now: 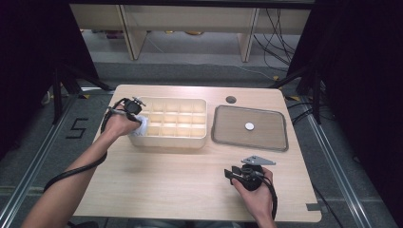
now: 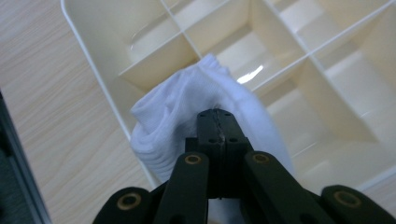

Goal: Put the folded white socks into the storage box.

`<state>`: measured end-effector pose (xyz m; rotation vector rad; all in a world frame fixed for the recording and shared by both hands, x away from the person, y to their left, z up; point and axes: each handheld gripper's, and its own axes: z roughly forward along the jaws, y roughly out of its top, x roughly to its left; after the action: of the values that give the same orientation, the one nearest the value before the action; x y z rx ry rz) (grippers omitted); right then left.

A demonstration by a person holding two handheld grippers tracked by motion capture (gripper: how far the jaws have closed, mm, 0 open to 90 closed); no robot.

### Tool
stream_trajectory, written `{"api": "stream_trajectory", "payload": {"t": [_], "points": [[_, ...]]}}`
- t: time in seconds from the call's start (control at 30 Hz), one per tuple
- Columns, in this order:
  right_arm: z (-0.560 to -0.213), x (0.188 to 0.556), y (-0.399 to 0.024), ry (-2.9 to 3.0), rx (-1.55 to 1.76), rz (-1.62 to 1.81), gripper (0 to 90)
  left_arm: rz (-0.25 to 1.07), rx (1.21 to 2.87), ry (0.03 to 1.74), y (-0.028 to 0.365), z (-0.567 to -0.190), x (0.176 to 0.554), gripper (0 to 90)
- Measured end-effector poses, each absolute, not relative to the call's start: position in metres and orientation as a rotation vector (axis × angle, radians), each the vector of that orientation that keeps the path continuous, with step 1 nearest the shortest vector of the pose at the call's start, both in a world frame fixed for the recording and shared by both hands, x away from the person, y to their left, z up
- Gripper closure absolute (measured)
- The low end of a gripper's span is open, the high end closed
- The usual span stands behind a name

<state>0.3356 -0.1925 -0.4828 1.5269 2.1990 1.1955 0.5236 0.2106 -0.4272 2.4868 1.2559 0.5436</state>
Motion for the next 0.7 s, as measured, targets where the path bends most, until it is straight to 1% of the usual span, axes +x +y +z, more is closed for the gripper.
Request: {"api": "stream_trajectory", "payload": {"t": [0.03,0.07,0.2,0.37,0.43,0.57,0.6,0.7], "points": [[-0.483,0.337,-0.195,2.223,1.464,1.2,62.4,0.552,2.505,1.247,0.21,-0.428,0.524,89.6],[-0.484,0.337,-0.195,2.219,1.472,1.219,62.4,0.554,2.54,1.229,0.211,-0.426,0.525,89.6],[-0.484,0.338,-0.194,2.217,1.471,1.185,62.5,0.553,2.54,1.209,0.211,-0.428,0.525,89.7],[-0.485,0.337,-0.192,2.233,1.483,1.204,62.6,0.55,2.607,1.184,0.21,-0.43,0.526,89.7],[-0.485,0.337,-0.192,2.233,1.478,1.207,62.6,0.585,2.649,1.138,0.209,-0.43,0.526,89.8],[-0.484,0.337,-0.193,2.228,1.48,1.198,62.6,0.633,2.704,1.106,0.204,-0.431,0.524,89.8],[-0.484,0.337,-0.193,2.229,1.473,1.196,62.6,0.629,2.696,1.138,0.202,-0.433,0.522,89.8],[-0.485,0.337,-0.193,2.228,1.475,1.193,62.7,0.64,2.73,1.122,0.199,-0.434,0.522,89.8]]}}
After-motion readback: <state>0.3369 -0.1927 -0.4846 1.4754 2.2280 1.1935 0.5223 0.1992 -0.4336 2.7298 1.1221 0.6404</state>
